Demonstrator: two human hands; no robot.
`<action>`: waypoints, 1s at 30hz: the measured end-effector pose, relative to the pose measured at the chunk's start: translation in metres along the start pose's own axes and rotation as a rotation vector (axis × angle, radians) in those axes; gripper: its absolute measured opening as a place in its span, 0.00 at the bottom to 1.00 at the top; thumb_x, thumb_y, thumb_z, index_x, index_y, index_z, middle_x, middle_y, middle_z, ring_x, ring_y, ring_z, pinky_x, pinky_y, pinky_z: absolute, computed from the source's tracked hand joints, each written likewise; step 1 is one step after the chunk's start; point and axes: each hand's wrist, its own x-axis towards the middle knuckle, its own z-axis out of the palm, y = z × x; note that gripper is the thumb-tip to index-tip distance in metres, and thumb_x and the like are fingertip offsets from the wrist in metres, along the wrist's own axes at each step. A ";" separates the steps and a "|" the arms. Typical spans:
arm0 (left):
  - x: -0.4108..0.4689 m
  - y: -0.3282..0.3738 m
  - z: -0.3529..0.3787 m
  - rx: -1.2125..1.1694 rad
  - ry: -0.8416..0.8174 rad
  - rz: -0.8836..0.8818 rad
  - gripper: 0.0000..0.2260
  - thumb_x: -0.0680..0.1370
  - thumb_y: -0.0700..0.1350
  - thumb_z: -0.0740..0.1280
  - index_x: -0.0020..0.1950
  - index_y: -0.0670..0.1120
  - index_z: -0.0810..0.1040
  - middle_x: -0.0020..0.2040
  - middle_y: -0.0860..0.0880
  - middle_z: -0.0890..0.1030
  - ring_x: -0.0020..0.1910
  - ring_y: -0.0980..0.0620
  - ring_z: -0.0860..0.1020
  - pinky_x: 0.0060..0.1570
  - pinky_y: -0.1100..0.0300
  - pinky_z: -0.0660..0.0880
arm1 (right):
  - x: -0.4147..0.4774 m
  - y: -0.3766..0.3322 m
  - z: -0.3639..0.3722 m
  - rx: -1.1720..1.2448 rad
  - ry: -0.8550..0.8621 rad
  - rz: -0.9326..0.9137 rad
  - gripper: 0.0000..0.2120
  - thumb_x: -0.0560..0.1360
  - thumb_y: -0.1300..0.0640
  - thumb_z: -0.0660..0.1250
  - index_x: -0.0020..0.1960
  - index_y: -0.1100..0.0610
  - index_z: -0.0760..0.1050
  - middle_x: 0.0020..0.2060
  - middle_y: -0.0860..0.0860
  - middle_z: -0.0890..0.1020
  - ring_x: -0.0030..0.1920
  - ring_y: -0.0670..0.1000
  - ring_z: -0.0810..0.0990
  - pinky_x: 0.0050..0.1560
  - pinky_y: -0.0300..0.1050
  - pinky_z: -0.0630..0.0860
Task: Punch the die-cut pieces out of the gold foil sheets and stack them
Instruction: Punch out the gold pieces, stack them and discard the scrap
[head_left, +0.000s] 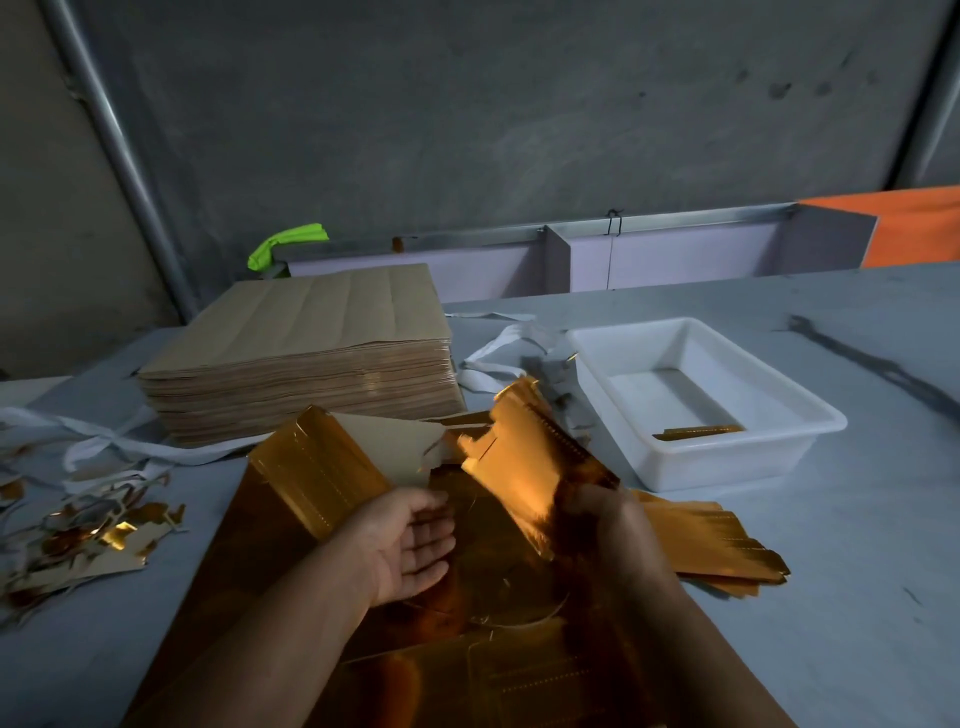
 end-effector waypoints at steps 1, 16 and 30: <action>0.000 -0.002 -0.001 0.005 -0.014 -0.008 0.07 0.75 0.45 0.71 0.48 0.42 0.83 0.38 0.46 0.85 0.47 0.47 0.82 0.45 0.51 0.77 | 0.000 -0.001 -0.001 0.069 0.003 0.041 0.24 0.64 0.59 0.67 0.60 0.64 0.72 0.48 0.63 0.78 0.42 0.61 0.80 0.37 0.50 0.78; -0.042 0.006 -0.040 0.357 -0.504 -0.040 0.17 0.71 0.53 0.75 0.52 0.42 0.86 0.49 0.43 0.84 0.46 0.48 0.83 0.39 0.60 0.79 | 0.016 0.002 0.015 0.019 0.068 0.338 0.09 0.80 0.57 0.63 0.60 0.56 0.70 0.43 0.60 0.84 0.28 0.54 0.82 0.27 0.44 0.78; -0.074 0.050 -0.113 0.271 -0.441 0.218 0.17 0.63 0.56 0.81 0.40 0.45 0.85 0.33 0.48 0.78 0.31 0.54 0.77 0.27 0.65 0.72 | 0.026 -0.005 0.049 -0.131 0.037 0.299 0.07 0.80 0.58 0.64 0.57 0.59 0.70 0.47 0.62 0.81 0.34 0.56 0.82 0.31 0.45 0.79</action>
